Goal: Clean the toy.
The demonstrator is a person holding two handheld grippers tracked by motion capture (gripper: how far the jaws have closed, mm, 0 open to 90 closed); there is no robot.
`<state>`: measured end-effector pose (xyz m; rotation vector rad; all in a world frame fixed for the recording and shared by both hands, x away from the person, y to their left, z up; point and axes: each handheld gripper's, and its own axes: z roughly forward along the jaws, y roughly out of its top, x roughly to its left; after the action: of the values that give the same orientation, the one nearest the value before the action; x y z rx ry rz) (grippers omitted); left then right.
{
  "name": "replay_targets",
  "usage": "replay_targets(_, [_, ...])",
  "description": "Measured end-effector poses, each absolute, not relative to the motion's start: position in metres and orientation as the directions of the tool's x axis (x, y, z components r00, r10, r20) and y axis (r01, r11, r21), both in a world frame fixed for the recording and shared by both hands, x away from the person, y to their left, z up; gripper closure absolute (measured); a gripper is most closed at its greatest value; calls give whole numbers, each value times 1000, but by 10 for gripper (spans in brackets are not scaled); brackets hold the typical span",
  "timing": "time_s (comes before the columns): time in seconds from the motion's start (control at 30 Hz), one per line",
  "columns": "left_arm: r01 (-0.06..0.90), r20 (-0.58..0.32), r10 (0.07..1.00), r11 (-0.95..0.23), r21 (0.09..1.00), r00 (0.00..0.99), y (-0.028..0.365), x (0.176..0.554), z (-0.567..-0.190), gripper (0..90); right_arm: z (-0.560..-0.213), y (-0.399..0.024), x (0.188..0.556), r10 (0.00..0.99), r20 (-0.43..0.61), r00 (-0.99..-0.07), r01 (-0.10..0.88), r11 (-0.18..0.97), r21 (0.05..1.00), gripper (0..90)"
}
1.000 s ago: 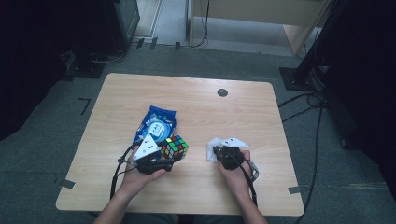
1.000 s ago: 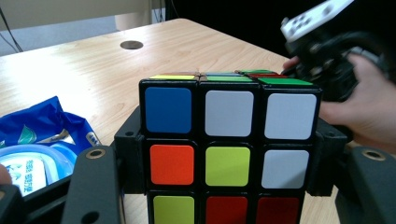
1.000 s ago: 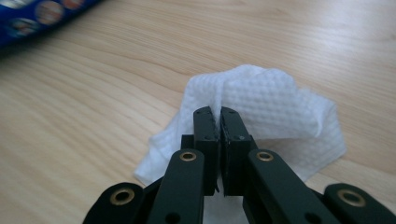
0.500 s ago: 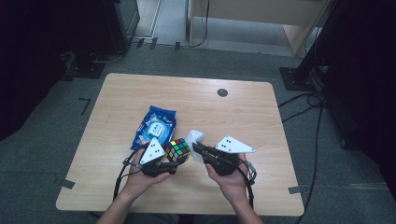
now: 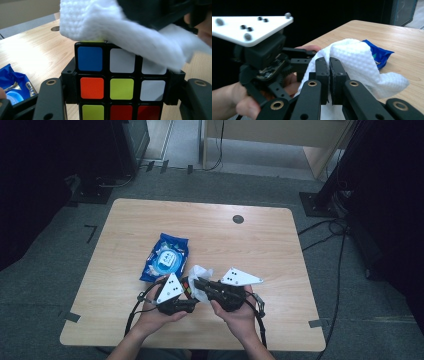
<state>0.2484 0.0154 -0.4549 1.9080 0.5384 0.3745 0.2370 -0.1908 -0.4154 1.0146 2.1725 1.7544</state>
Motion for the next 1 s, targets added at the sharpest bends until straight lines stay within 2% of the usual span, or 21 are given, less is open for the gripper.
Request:
replay_targets(0.17, [178,26,520,-337,925,854,13,246,-454,337,-420,-197,242,624,304,-720,423,48,905,874])
replay_targets(0.37, [183,32,530,-347,920,847,14,247,-454,337,-427,-206,248,699,272,-661,440,67,896,876])
replay_targets(0.7, [172,49,520,-368,914,853,8,243,-456,337,-418,-189,238,642,258,-722,397,79,915,874])
replay_targets(1.0, [184,44,561,-344,921,827,15,247,-452,337,-430,-205,248,725,269,-634,437,48,898,875])
